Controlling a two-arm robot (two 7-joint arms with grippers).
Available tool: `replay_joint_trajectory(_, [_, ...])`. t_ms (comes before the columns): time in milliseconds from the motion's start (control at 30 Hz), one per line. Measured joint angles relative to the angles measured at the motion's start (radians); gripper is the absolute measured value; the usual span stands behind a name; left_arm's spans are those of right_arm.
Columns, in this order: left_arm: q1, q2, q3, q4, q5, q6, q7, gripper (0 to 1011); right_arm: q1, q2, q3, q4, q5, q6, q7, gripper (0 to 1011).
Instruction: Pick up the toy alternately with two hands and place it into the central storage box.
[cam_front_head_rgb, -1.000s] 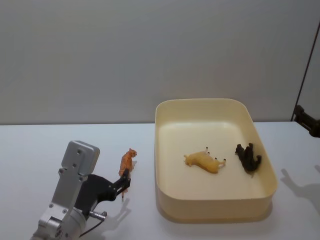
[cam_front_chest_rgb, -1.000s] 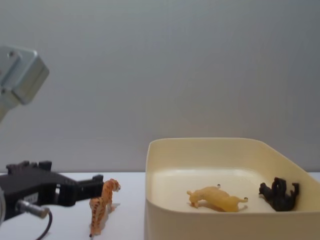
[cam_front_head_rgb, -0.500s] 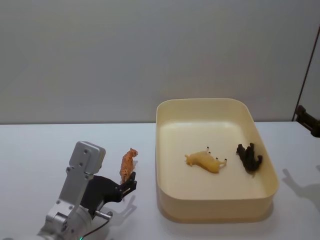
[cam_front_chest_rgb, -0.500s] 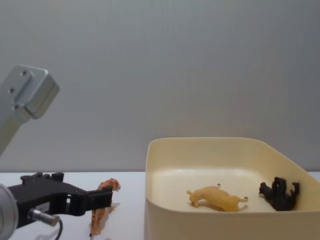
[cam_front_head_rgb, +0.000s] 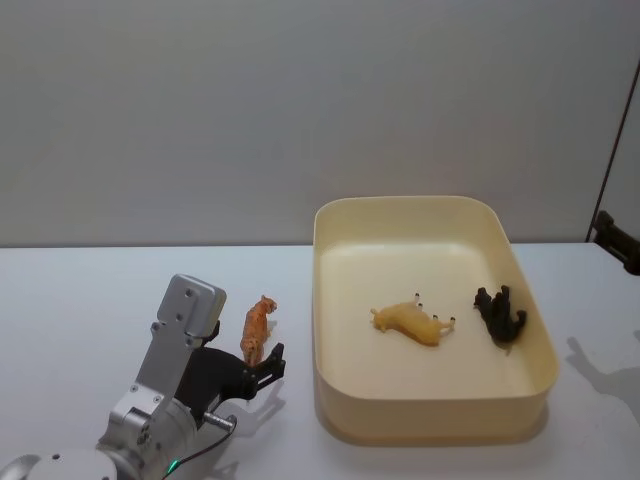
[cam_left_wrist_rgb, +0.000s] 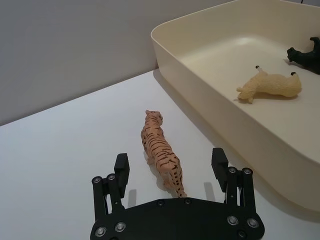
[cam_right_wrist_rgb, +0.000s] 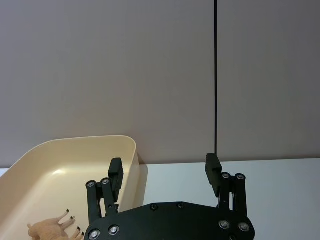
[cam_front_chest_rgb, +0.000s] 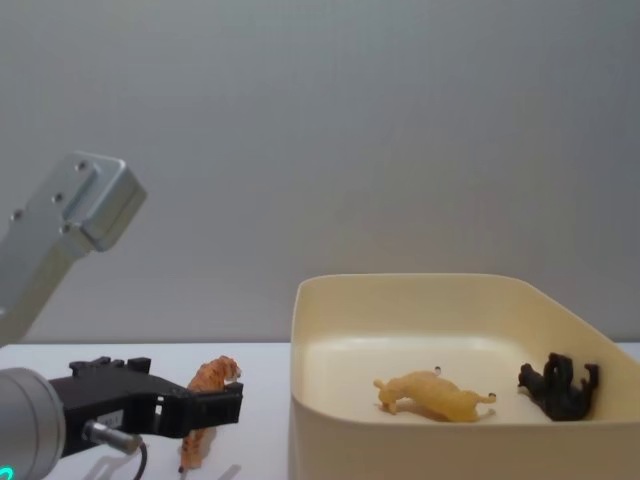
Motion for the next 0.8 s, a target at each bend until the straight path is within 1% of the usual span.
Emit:
replay_joint_trajectory(400, [-0.056,-0.044,-0.006,0.091,0.010,0.006,-0.028,1001,0.000,0.000,0.000,0.000,0.000,0.000,0.000,1001])
replay_joint_trajectory(467, [-0.064,-0.051,-0.007,0.103,0.011,0.006,-0.033,979,0.000,0.000,0.000,0.000,0.000,0.000,0.000,1001])
replay_joint_trajectory(533, [-0.072,-0.056,-0.007,0.114,0.011,0.006,-0.036,952,0.000,0.000,0.000,0.000,0.000,0.000,0.000,1001])
replay_joint_trajectory(567, [-0.074,-0.058,-0.008,0.118,0.012,0.006,-0.037,910,0.000,0.000,0.000,0.000,0.000,0.000,0.000,1001])
replay_joint_trajectory(600, [-0.076,-0.060,-0.008,0.121,0.012,0.006,-0.038,904,0.000,0.000,0.000,0.000,0.000,0.000,0.000,1001])
replay_joint_trajectory(633, [-0.078,-0.061,-0.008,0.124,0.012,0.006,-0.039,863,0.000,0.000,0.000,0.000,0.000,0.000,0.000,1001])
replay_joint_trajectory(667, [-0.081,-0.064,-0.008,0.129,0.012,0.006,-0.041,849,0.000,0.000,0.000,0.000,0.000,0.000,0.000,1001])
replay_joint_trajectory(700, [-0.083,-0.065,-0.009,0.132,0.012,0.006,-0.042,813,0.000,0.000,0.000,0.000,0.000,0.000,0.000,1001])
replay_joint_trajectory(767, [-0.086,-0.068,-0.009,0.138,0.013,0.006,-0.044,781,0.000,0.000,0.000,0.000,0.000,0.000,0.000,1001])
replay_joint_trajectory(800, [-0.087,-0.069,-0.009,0.140,0.013,0.006,-0.044,729,0.000,0.000,0.000,0.000,0.000,0.000,0.000,1001])
